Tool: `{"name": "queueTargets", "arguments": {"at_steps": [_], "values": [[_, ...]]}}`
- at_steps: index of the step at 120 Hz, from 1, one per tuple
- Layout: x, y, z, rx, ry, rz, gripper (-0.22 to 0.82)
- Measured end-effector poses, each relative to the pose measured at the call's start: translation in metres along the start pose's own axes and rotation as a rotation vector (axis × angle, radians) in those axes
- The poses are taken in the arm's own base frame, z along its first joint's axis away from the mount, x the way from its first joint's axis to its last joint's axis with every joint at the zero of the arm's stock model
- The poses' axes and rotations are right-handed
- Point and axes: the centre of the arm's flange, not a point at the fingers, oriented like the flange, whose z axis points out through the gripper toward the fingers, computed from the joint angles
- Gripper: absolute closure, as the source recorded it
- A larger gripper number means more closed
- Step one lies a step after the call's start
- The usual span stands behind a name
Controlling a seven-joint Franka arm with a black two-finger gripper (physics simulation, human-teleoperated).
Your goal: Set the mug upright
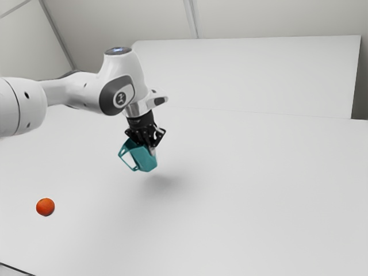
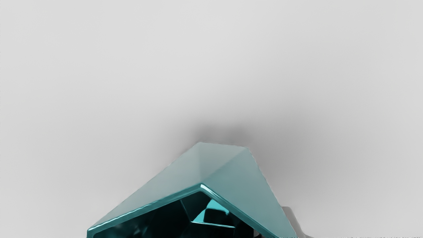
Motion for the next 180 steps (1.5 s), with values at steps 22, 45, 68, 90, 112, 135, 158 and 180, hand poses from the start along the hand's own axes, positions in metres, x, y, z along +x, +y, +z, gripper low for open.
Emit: {"name": "queueTargets", "arguments": {"at_steps": [22,45,68,90,112,135,158,180], "values": [[-0.006,-0.003,0.017,0.015,-0.028,-0.019,0.79],[0.001,-0.005,0.047,0.020,-0.052,-0.040,0.79],[0.007,-0.005,0.066,0.021,-0.055,-0.053,0.79],[0.010,-0.004,0.078,0.020,-0.056,-0.062,0.73],[0.011,-0.005,0.062,0.011,-0.027,-0.066,0.34],[0.007,-0.005,0.011,-0.005,0.051,-0.065,0.14],[0.011,-0.003,-0.049,-0.016,0.113,-0.056,0.06],[0.019,-0.003,-0.116,0.013,0.156,-0.017,0.02]]}}
